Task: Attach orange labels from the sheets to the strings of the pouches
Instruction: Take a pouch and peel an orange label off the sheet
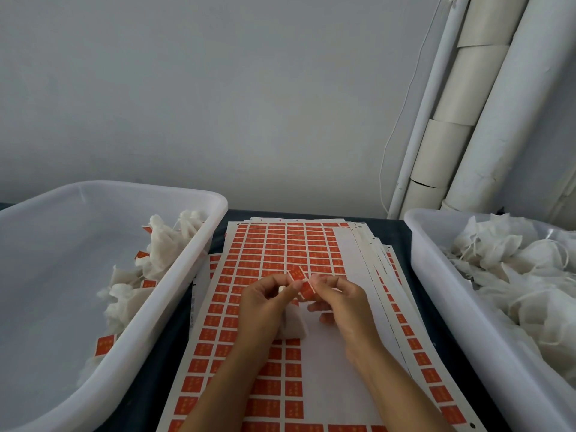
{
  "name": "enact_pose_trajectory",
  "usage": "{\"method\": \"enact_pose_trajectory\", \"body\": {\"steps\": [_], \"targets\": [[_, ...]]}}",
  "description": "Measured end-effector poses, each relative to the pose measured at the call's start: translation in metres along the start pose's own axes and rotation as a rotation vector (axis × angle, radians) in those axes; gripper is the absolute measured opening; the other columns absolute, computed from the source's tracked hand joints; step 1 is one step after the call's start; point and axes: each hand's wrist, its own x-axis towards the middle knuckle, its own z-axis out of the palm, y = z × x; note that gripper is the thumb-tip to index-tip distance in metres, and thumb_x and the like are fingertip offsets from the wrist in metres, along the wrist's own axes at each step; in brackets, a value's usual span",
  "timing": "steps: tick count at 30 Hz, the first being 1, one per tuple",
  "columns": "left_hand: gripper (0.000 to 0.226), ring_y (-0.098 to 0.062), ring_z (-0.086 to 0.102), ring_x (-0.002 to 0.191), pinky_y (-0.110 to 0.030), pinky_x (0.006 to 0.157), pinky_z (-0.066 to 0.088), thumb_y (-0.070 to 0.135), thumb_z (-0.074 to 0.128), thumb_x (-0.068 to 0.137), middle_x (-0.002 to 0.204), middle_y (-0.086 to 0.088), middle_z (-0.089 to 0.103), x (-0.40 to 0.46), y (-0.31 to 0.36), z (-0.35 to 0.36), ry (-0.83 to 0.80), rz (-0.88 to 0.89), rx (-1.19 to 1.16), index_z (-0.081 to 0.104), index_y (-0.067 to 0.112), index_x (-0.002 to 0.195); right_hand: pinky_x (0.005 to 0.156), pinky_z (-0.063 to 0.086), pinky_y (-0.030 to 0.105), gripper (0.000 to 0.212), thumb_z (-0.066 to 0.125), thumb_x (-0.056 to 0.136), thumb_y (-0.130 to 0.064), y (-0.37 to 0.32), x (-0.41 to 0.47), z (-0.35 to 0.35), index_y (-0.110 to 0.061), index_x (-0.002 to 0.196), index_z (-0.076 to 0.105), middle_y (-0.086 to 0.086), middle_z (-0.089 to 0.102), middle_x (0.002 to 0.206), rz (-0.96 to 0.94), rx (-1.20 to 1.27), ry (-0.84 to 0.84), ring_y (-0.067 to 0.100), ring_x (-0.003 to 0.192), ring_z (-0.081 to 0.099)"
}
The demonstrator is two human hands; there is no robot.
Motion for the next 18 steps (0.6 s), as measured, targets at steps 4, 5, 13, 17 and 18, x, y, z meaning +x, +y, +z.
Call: {"method": "enact_pose_trajectory", "body": {"steps": [4, 5, 13, 17, 18], "targets": [[0.015, -0.002, 0.06, 0.063, -0.009, 0.054, 0.044, 0.026, 0.07, 0.082, 0.067, 0.008, 0.068, 0.0005, 0.0, 0.0001, -0.014, -0.006, 0.03, 0.07, 0.021, 0.068, 0.053, 0.044, 0.009, 0.008, 0.064, 0.085, -0.033, -0.0003, 0.0024, -0.0061, -0.027, 0.08, 0.062, -0.013, 0.066, 0.082, -0.064, -0.053, -0.014, 0.011, 0.071, 0.063], [0.016, -0.001, 0.06, 0.063, -0.008, 0.053, 0.044, 0.026, 0.07, 0.081, 0.065, 0.009, 0.068, 0.0006, -0.0005, 0.0004, -0.016, -0.006, 0.031, 0.07, 0.021, 0.066, 0.054, 0.045, 0.01, 0.007, 0.064, 0.085, -0.031, -0.0006, 0.0026, -0.0069, -0.026, 0.08, 0.063, -0.013, 0.066, 0.083, -0.082, -0.064, -0.012, 0.012, 0.073, 0.063], [0.019, 0.0, 0.06, 0.063, -0.004, 0.052, 0.043, 0.023, 0.071, 0.082, 0.062, 0.015, 0.066, 0.001, -0.0034, 0.0014, -0.01, 0.051, 0.102, 0.067, 0.026, 0.064, 0.06, 0.045, 0.011, 0.01, 0.065, 0.085, -0.028, 0.0006, 0.0024, -0.0074, -0.028, 0.076, 0.06, -0.012, 0.065, 0.079, -0.201, -0.189, 0.028, 0.009, 0.069, 0.061], [0.019, -0.001, 0.062, 0.067, -0.005, 0.056, 0.046, 0.022, 0.071, 0.082, 0.065, 0.017, 0.067, 0.0006, -0.0032, 0.0011, -0.026, 0.105, 0.119, 0.067, 0.028, 0.065, 0.058, 0.046, 0.014, 0.009, 0.068, 0.082, -0.033, -0.0006, 0.0048, -0.0099, -0.035, 0.086, 0.061, -0.018, 0.063, 0.084, -0.218, -0.253, 0.004, 0.008, 0.073, 0.06], [0.018, -0.001, 0.062, 0.067, -0.006, 0.057, 0.046, 0.021, 0.071, 0.082, 0.065, 0.016, 0.067, 0.0002, -0.0016, 0.0008, -0.038, 0.12, 0.12, 0.067, 0.028, 0.066, 0.055, 0.045, 0.013, 0.011, 0.07, 0.081, -0.033, -0.0009, 0.0051, -0.0109, -0.036, 0.085, 0.061, -0.019, 0.063, 0.082, -0.223, -0.277, -0.008, 0.008, 0.069, 0.061]]}}
